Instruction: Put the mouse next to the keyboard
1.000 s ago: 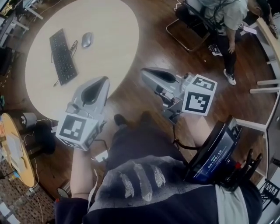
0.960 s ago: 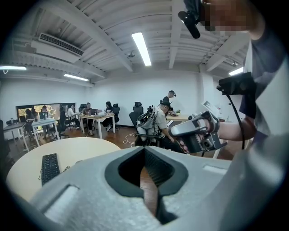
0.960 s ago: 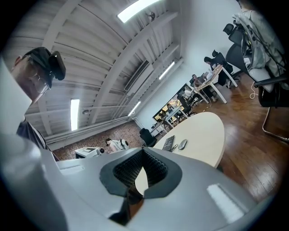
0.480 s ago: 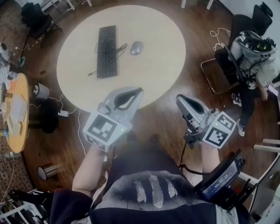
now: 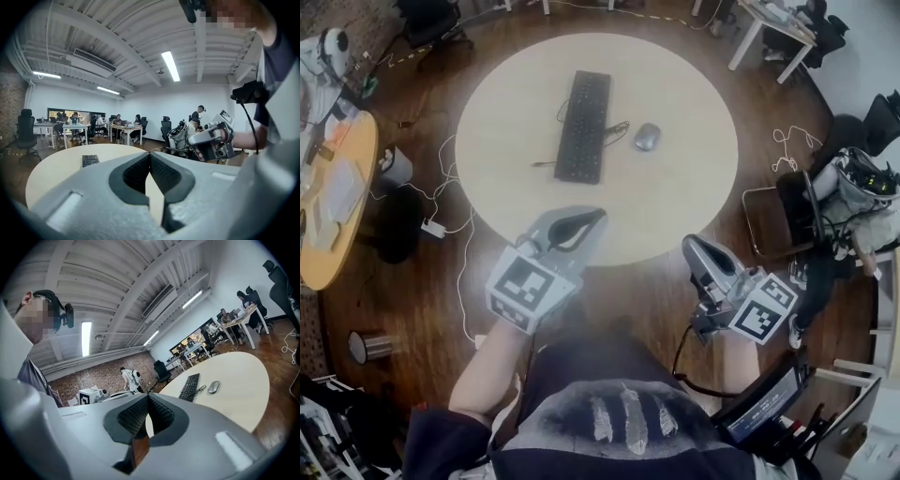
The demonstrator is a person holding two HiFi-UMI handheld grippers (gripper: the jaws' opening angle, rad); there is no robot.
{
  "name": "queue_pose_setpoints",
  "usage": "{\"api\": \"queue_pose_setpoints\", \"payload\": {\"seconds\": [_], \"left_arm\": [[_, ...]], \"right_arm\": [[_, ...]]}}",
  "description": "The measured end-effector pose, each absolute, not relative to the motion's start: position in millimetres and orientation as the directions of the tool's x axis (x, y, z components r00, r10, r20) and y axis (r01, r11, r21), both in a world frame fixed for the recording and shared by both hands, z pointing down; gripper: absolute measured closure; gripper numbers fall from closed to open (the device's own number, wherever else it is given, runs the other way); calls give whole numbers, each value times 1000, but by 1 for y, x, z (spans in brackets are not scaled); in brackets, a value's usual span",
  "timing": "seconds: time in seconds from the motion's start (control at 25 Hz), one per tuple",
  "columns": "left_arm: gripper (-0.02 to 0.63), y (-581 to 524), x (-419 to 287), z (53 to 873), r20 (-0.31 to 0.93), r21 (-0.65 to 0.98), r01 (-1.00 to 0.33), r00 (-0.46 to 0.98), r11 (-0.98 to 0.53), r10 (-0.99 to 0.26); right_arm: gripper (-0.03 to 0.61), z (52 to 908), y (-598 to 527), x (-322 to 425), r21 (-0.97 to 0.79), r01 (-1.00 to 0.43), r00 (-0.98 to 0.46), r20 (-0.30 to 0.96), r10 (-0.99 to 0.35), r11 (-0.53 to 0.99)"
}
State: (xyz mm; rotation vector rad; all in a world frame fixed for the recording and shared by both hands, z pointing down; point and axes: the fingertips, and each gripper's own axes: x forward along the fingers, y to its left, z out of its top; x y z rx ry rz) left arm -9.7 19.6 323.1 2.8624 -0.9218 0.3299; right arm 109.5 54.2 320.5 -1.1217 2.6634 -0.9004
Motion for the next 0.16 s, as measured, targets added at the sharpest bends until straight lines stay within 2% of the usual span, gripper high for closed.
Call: {"api": "queue_pose_setpoints", "payload": {"seconds": [0.16], "left_arm": [[614, 9, -44, 326, 236, 62, -607, 780, -792, -579]], "right_arm": [[577, 321, 44, 77, -561, -614, -731, 138, -668, 556]]}}
